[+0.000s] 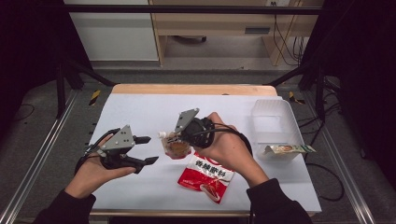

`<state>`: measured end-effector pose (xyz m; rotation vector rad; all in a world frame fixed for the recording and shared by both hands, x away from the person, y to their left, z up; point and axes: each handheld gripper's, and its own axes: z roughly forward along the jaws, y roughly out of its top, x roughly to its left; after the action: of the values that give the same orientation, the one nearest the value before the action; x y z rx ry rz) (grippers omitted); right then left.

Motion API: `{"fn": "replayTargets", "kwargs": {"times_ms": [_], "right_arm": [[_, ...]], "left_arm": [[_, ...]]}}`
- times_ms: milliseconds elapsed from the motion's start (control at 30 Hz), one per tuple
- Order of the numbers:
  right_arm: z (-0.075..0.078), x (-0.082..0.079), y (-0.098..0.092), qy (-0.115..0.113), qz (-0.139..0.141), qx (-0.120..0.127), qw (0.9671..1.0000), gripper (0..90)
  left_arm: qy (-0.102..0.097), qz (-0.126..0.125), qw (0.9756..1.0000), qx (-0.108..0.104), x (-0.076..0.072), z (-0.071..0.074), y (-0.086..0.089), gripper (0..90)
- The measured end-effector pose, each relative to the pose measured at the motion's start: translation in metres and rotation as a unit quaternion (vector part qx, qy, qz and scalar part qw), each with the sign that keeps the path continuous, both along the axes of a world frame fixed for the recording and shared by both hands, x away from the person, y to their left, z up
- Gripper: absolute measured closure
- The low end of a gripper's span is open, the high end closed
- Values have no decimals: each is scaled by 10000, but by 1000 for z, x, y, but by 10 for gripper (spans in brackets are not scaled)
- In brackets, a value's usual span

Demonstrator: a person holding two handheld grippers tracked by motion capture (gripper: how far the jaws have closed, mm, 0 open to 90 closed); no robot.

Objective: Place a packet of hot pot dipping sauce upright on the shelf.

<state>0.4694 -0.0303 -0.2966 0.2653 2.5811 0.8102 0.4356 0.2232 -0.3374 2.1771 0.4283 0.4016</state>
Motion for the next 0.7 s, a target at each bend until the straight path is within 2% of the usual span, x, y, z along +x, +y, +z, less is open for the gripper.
{"fn": "replayTargets", "kwargs": {"times_ms": [167,267,700], "right_arm": [[10,2,-18,-162,-108,-71,9998,882],[15,2,-29,-253,-165,-118,9995,882],[35,2,-73,-533,-475,-55,9974,882]], "left_arm": [[110,141,9998,-110,0,-11,9,267],[150,273,9994,-130,-1,-23,16,237],[258,412,9988,-115,-8,-48,23,197]]}}
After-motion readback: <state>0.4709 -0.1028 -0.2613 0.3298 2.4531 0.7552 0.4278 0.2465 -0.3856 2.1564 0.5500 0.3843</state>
